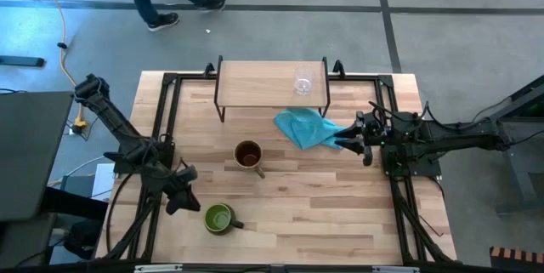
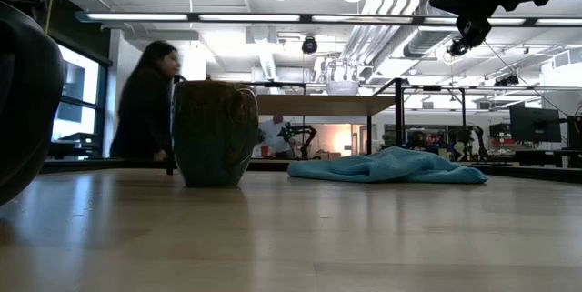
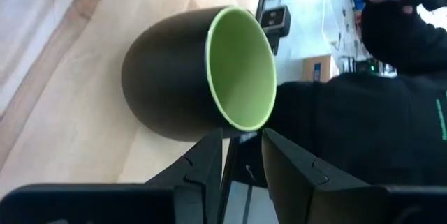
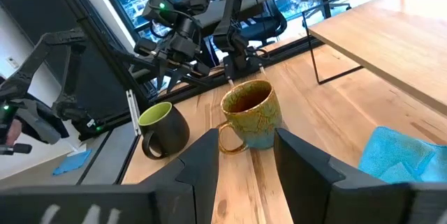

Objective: Stack small to large cups/mugs on shelf
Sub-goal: Put the black mug on the shelf

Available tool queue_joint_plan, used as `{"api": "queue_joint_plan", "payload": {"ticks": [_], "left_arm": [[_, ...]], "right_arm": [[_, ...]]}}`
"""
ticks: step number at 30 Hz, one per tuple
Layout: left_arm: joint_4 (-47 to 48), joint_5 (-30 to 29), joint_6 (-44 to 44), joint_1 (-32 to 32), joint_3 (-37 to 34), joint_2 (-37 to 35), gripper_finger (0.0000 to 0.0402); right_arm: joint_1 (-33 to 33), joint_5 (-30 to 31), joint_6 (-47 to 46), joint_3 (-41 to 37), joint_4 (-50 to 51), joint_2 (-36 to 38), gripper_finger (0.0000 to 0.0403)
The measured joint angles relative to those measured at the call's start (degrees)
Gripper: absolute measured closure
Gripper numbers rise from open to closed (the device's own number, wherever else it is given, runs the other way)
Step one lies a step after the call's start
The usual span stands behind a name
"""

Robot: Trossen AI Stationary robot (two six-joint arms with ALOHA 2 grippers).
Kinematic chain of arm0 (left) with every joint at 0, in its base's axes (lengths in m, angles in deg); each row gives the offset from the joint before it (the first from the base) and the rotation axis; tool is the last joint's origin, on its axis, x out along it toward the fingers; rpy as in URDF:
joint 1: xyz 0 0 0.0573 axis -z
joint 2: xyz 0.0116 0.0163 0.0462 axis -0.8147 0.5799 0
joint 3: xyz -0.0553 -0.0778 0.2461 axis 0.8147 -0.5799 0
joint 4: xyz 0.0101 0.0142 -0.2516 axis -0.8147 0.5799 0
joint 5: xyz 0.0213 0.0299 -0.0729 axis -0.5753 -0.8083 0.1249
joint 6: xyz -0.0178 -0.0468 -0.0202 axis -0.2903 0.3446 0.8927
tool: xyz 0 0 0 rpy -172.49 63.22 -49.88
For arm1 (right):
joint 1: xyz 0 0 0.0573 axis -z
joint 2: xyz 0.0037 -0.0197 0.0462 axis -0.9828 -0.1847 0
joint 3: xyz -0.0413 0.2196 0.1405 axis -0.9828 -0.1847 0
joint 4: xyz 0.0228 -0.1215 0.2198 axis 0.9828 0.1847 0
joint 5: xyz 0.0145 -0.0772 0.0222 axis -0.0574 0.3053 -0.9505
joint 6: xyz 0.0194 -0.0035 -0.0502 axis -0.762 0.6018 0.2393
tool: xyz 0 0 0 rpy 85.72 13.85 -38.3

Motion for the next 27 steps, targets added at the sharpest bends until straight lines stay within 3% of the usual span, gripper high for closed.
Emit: {"api": "queue_joint_plan", "payload": {"ticks": [4, 27], "left_arm": [[0.3, -2.5, 2.2, 1.1, 0.0, 0.0, 0.0312], [1.4, -2.8, 10.9, 1.0, 0.0, 0.0, 0.0311]], "right_arm": [[0.0, 0.0, 0.0, 0.0, 0.0, 0.0, 0.0275], [0.0, 1.1, 0.1, 0.0, 0.2, -0.1, 0.0275]]}}
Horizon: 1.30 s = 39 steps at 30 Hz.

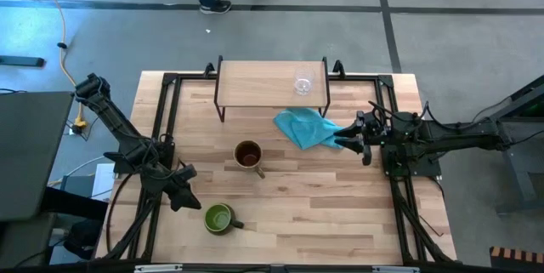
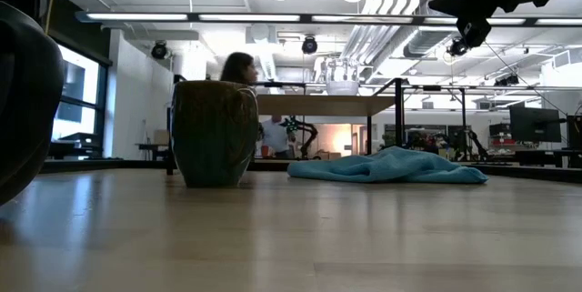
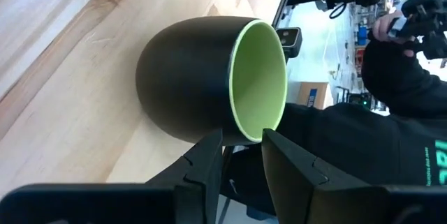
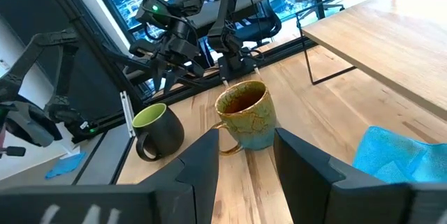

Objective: Stack small to large cups/mugs on shelf
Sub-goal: Put the black mug on the shelf

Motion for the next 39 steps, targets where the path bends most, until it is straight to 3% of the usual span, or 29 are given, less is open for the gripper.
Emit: {"api": "queue_joint_plan", "payload": {"ticks": [6, 14, 24, 33, 36, 39], "left_arm": [[5.2, -0.9, -2.0, 0.0, 4.5, 1.0, 0.0311], [20.1, -1.1, -7.2, 0.0, 14.9, 7.2, 0.0311], [22.9, -2.4, -22.7, -1.7, 23.4, 19.3, 0.0311], [24.0, -1.1, -31.3, -7.2, 26.6, 22.6, 0.0311], [24.3, 0.4, -32.2, -9.2, 26.7, 22.6, 0.0311], [27.0, 5.3, -27.5, -11.1, 26.7, 22.6, 0.0311]], "right_arm": [[0.0, 0.0, 0.2, 0.0, 0.0, 0.0, 0.0275], [0.0, 0.0, 0.4, 0.0, 0.0, 0.0, 0.0275], [0.0, 0.4, 1.0, -0.1, 0.0, 0.0, 0.0275], [0.0, 0.4, -1.3, -0.1, 0.0, 0.0, 0.0275], [0.0, 0.4, -1.6, -0.2, 0.0, 0.0, 0.0275], [0.0, 0.1, -2.2, -0.2, 0.1, 0.0, 0.0275]]}}
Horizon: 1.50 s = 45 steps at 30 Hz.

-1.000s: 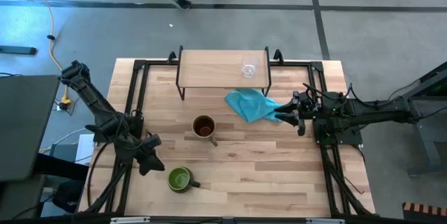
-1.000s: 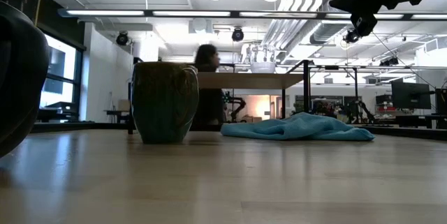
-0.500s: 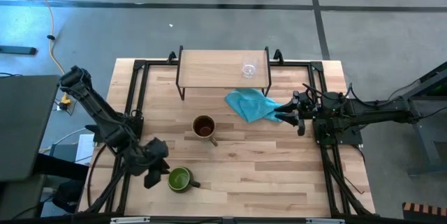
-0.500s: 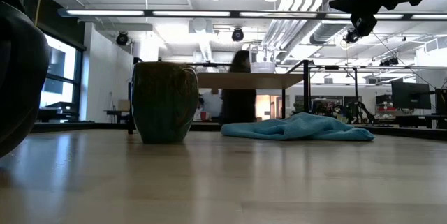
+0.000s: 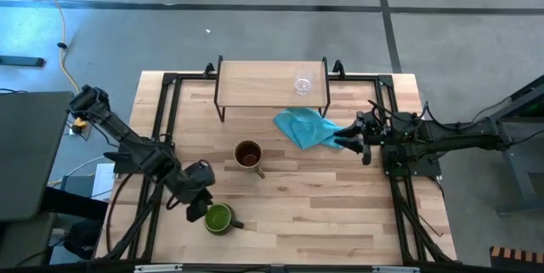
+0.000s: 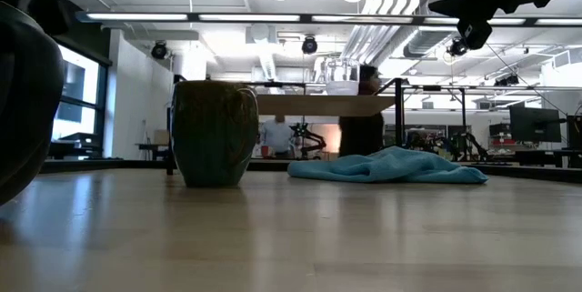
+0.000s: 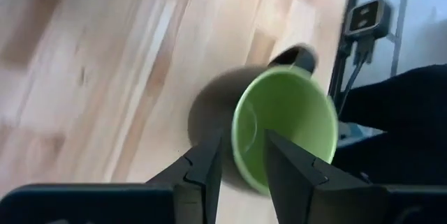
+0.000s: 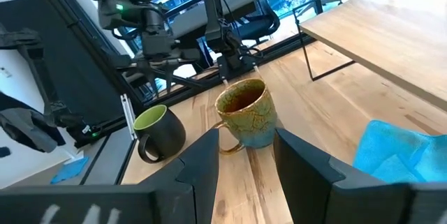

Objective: Stack small to large cups/mugs on shelf
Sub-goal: Put the black mug on the shelf

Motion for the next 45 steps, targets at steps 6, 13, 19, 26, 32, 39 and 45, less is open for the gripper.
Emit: {"api": "queue_joint_plan", "payload": {"ticks": [6, 13, 19, 26, 32, 39, 45], "left_arm": [[3.1, 4.4, 10.0, -0.1, 0.0, -0.1, 0.0312], [2.7, 5.3, 18.4, -0.2, 0.0, -0.1, 0.0312], [2.6, 8.2, 29.6, -0.2, 0.0, -0.1, 0.0312], [0.9, 9.7, 38.1, -0.2, 0.0, -0.1, 0.0312], [0.9, 11.0, 41.8, -0.1, 0.0, 0.0, 0.0312], [-1.4, 13.9, 43.9, 1.5, 0.0, 4.3, 0.0312], [-2.8, 11.5, 46.1, 3.0, 0.0, 5.7, 0.0312]], "right_arm": [[0.0, -0.8, -0.3, 0.0, 1.1, 0.0, 0.0275], [0.0, -0.8, 0.1, 0.0, 2.6, 0.0, 0.0275], [0.0, -0.8, 1.1, 0.0, 2.6, 0.0, 0.0275], [0.0, -0.8, 2.2, 0.0, 2.6, 0.0, 0.0275], [0.0, -0.8, 3.4, 0.0, 2.9, 0.0, 0.0275], [0.0, -0.8, 3.8, 0.0, 3.2, 0.0, 0.0275], [0.0, -0.8, 4.8, 0.0, 3.6, 0.0, 0.0275]]}}
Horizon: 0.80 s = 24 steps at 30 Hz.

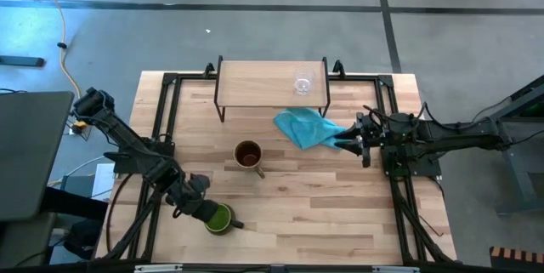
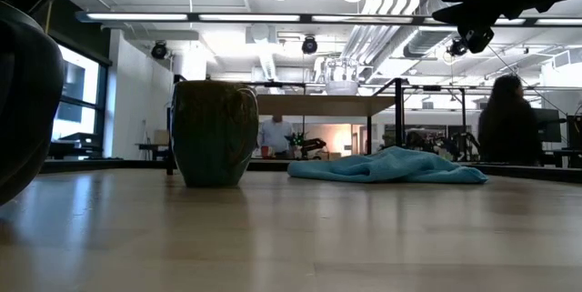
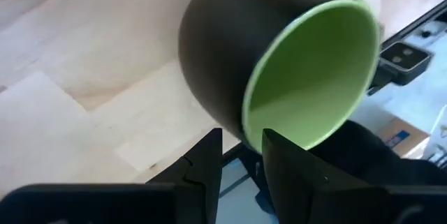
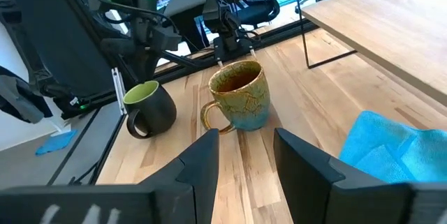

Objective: Stack small to large cups/mugs on shelf
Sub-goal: Put the black mug on the shelf

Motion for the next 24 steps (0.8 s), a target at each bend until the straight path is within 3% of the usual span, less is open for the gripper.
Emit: {"api": "queue_joint_plan", "payload": {"ticks": [24], "left_arm": [[-0.1, -3.4, 4.0, -0.1, 0.0, 0.7, 0.0312]], "right_arm": [[0.0, 0.0, 0.0, 0.0, 0.0, 0.0, 0.0275]]}}
